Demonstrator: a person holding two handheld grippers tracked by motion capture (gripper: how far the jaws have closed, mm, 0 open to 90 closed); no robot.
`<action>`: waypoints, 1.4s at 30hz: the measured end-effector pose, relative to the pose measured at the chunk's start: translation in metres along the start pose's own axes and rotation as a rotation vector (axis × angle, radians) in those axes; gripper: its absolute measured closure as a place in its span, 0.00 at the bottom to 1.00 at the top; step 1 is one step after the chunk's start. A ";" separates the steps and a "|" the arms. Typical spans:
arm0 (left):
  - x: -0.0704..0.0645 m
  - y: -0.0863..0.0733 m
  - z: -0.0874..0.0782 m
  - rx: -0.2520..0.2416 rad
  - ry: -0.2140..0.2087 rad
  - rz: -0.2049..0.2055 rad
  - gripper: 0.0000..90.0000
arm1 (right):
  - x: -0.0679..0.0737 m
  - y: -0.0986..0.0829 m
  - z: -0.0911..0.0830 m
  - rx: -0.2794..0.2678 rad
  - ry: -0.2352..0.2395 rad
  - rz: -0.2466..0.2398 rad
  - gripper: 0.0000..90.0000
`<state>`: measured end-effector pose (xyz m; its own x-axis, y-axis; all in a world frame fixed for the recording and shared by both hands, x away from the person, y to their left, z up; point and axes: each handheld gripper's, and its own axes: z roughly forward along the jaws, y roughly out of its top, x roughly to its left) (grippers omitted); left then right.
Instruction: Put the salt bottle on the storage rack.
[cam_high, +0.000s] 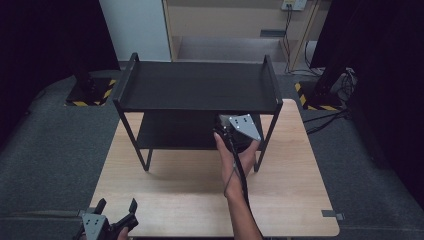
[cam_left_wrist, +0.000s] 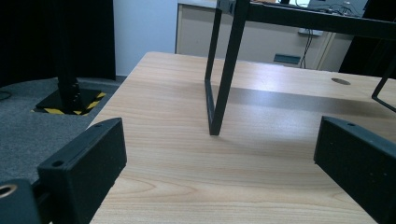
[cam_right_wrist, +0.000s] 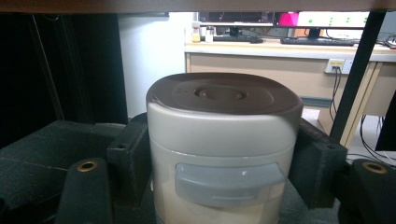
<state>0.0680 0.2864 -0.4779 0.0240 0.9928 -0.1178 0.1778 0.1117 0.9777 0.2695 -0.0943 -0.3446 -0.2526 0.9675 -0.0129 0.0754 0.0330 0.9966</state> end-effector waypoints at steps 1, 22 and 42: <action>0.000 0.000 0.000 0.000 0.001 0.000 0.01 | 0.000 0.000 0.000 -0.001 0.000 0.000 0.35; 0.003 0.000 -0.001 0.001 -0.002 -0.006 0.02 | 0.002 -0.006 0.000 -0.019 -0.006 -0.008 0.35; 0.004 -0.001 -0.006 -0.004 -0.002 -0.011 0.02 | 0.005 -0.015 -0.001 -0.053 -0.021 0.007 0.09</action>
<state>0.0624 0.2901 -0.4785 0.0241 0.9914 -0.1287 0.1739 0.1226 0.9771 0.2661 -0.0908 -0.3593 -0.2321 0.9727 -0.0069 0.0256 0.0132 0.9996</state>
